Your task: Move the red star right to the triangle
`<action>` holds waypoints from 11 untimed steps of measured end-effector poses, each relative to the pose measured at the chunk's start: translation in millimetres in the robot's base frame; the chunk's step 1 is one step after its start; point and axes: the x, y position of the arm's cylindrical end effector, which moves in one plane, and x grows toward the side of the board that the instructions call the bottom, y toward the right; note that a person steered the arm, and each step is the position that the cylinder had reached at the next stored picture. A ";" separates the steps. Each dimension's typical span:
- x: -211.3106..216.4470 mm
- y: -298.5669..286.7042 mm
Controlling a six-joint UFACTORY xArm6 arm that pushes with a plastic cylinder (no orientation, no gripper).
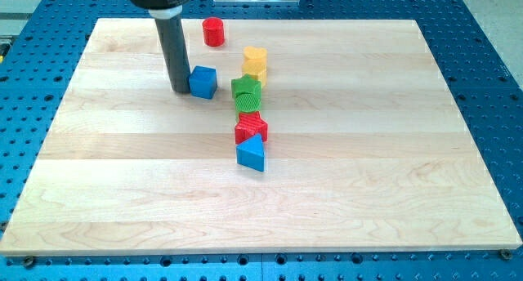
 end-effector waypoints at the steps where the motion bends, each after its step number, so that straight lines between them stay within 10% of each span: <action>1: 47.3 -8.2; 9: 76.7 283.5; 11: 126.1 183.4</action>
